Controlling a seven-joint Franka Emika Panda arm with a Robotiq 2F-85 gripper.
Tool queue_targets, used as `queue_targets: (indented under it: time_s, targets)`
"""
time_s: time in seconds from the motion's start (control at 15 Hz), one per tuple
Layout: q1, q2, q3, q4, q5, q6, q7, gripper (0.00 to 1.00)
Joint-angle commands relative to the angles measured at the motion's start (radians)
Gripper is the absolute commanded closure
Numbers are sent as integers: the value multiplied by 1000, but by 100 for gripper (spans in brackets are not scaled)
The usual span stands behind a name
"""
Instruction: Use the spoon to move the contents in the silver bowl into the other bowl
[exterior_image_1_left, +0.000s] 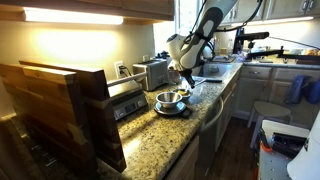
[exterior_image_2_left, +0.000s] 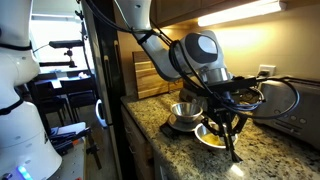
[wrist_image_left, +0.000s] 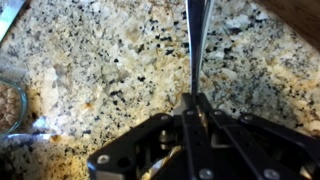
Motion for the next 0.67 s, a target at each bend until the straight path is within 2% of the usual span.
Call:
queue_targets:
  time_s: [0.0, 0.6]
  targets:
    - [3, -38, -7, -14, 13, -9, -28, 93]
    - [9, -61, -4, -23, 11, -16, -31, 93]
